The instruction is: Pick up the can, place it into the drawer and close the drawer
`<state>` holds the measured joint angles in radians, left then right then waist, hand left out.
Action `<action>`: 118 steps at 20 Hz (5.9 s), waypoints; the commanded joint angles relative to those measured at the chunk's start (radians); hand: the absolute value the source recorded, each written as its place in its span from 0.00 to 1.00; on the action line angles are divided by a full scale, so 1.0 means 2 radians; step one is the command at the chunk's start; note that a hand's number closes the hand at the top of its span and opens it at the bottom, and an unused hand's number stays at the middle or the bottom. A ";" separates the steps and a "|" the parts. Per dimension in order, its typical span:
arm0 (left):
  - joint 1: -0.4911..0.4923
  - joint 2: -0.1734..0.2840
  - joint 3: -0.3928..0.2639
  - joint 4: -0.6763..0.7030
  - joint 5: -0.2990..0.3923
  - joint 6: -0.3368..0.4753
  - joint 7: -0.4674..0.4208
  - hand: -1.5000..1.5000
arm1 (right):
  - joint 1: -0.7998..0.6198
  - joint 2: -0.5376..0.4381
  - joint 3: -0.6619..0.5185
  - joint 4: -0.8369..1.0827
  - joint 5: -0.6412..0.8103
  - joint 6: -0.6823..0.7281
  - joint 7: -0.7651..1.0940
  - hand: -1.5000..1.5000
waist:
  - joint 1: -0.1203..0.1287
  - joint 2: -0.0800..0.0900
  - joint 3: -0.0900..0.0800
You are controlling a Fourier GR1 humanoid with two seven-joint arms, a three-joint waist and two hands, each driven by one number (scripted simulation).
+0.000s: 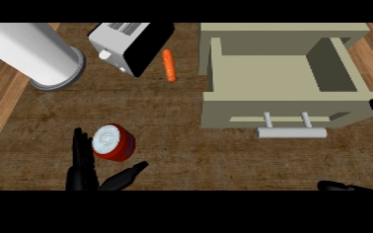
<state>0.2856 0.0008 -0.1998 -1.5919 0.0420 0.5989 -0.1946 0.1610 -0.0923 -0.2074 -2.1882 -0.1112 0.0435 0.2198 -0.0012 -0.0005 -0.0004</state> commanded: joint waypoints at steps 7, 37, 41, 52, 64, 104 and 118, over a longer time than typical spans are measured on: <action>-0.027 0.013 0.066 0.121 0.068 -0.065 -0.088 0.00 | 0.026 0.015 0.005 -0.029 0.019 0.014 0.002 0.00 | 0.000 0.000 0.000; -0.252 0.041 0.159 0.441 0.129 -0.225 -0.201 1.00 | -0.009 -0.003 -0.068 -0.025 -0.030 0.039 0.031 0.00 | -0.003 0.001 0.000; -0.267 0.029 0.159 0.454 0.123 -0.232 -0.230 1.00 | 0.002 0.010 -0.050 -0.062 -0.010 0.032 0.049 0.00 | -0.003 0.000 0.000; -0.416 0.029 0.146 0.548 0.098 -0.264 -0.202 1.00 | -0.042 -0.010 -0.069 -0.028 -0.021 0.034 0.036 0.00 | -0.013 0.004 -0.001; -0.490 0.022 0.116 0.451 0.083 -0.250 -0.081 1.00 | -0.042 0.003 -0.056 -0.023 0.021 0.015 0.037 0.00 | 0.000 -0.001 0.000; -0.901 0.000 0.018 0.571 0.145 -0.087 0.160 1.00 | -0.066 -0.022 -0.053 -0.060 0.000 0.024 0.091 0.00 | -0.035 0.007 0.001; -0.953 0.000 -0.043 0.637 0.200 0.006 0.152 0.00 | -0.123 -0.034 -0.048 -0.006 0.019 0.011 0.081 0.00 | -0.047 0.012 0.002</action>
<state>-1.5966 0.0001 -0.2660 -0.3447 0.4197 0.5708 0.1062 -0.0593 -0.1504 -0.3002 -2.2291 -0.0857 0.0726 0.3843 -0.0959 0.0235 0.0031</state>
